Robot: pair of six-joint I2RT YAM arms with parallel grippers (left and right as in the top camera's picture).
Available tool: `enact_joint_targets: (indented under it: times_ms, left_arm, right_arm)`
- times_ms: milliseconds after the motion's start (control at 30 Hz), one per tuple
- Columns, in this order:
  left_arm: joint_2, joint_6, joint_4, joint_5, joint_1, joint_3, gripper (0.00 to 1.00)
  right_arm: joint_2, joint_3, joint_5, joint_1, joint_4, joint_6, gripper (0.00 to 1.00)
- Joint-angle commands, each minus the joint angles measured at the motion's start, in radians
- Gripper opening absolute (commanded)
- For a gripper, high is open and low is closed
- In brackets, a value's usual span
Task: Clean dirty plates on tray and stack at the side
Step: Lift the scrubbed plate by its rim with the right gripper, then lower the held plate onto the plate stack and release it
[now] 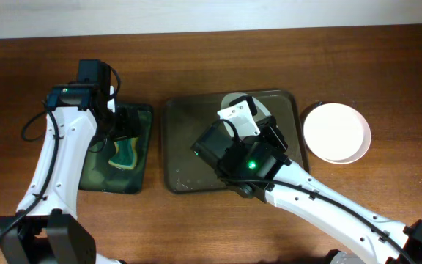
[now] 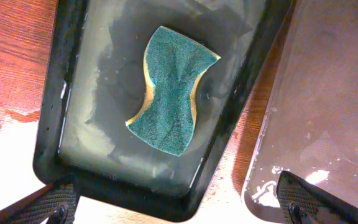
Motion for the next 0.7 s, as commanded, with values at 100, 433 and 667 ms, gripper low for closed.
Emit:
enact_joint_targets:
  times_ms: [100,433,667]
  left_arm:
    - [-0.011,0.006,-0.001,0.011,0.006,0.014,0.99]
    - [-0.011,0.006,-0.001,0.01,0.006,0.014,0.99]
    - [-0.011,0.006,-0.001,0.01,0.006,0.014,1.0]
  right_arm:
    - [-0.023,0.022,0.039,0.004,0.0,0.013,0.04]
    - [-0.024,0.04,-0.838,-0.467,0.043,-0.103,0.04]
    - [0.029,0.041,-1.381,-1.259,0.074,-0.103,0.04]
